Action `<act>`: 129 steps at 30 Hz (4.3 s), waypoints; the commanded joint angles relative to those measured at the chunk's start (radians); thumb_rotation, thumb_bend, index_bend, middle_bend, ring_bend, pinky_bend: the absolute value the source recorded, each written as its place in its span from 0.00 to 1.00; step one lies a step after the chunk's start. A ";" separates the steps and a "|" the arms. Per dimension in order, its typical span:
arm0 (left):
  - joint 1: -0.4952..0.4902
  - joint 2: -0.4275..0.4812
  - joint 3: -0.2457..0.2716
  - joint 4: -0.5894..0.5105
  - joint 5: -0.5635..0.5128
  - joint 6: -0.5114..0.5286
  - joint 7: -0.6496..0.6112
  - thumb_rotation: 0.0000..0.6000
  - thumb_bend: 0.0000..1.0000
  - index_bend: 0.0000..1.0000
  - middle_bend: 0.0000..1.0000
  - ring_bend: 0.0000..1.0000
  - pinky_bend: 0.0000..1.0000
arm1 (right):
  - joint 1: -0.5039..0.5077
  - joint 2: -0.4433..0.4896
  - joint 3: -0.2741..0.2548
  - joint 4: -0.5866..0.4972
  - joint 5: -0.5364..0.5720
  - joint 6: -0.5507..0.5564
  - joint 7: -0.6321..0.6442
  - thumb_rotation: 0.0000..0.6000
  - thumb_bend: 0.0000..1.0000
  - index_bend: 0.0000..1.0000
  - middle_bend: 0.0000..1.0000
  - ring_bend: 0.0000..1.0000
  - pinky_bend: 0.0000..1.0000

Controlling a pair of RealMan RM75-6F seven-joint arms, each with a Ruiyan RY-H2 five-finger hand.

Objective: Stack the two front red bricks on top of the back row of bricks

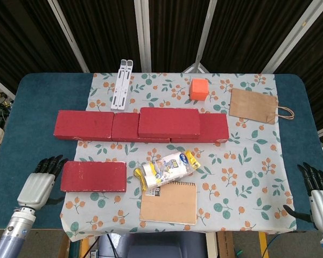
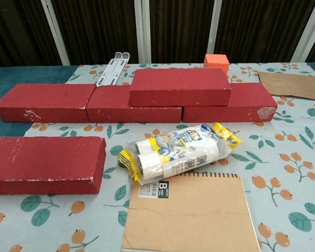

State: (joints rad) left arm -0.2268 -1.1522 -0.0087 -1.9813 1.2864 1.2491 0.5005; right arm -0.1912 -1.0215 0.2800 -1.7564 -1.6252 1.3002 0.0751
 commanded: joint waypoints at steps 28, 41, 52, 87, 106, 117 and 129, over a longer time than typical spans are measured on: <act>-0.318 -0.134 -0.070 0.063 -0.460 -0.232 0.193 1.00 0.00 0.00 0.00 0.00 0.00 | 0.103 0.040 -0.133 -0.038 0.105 0.025 -0.030 1.00 0.06 0.00 0.03 0.00 0.00; -0.383 -0.190 -0.033 0.109 -0.485 -0.232 0.208 1.00 0.00 0.00 0.00 0.00 0.01 | 0.130 0.047 -0.167 -0.040 0.130 0.050 -0.018 1.00 0.06 0.00 0.03 0.00 0.00; -0.400 -0.218 -0.014 0.123 -0.490 -0.157 0.267 1.00 0.00 0.07 0.17 0.11 0.20 | 0.138 0.050 -0.185 -0.042 0.143 0.070 -0.011 1.00 0.06 0.00 0.03 0.00 0.00; -0.818 0.067 -0.174 0.194 -0.834 -0.434 0.386 1.00 0.01 0.30 0.29 0.20 0.20 | 0.186 0.037 -0.199 -0.052 0.304 0.046 -0.080 1.00 0.06 0.00 0.03 0.00 0.00; -0.831 -0.110 -0.153 0.671 -0.675 -0.717 0.021 1.00 0.01 0.31 0.27 0.19 0.20 | 0.218 0.012 -0.179 -0.058 0.443 0.020 -0.172 1.00 0.06 0.00 0.03 0.00 0.00; -0.861 -0.175 -0.157 0.804 -0.557 -0.802 -0.120 1.00 0.01 0.33 0.26 0.18 0.20 | 0.228 0.001 -0.172 -0.061 0.499 0.027 -0.219 1.00 0.06 0.00 0.03 0.00 0.00; -0.902 -0.213 -0.111 0.866 -0.541 -0.827 -0.173 1.00 0.01 0.32 0.25 0.18 0.20 | 0.232 0.000 -0.173 -0.059 0.519 0.031 -0.228 1.00 0.06 0.00 0.03 0.00 0.00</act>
State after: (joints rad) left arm -1.1264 -1.3621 -0.1222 -1.1179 0.7476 0.4221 0.3303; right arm 0.0405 -1.0217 0.1072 -1.8156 -1.1062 1.3312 -0.1531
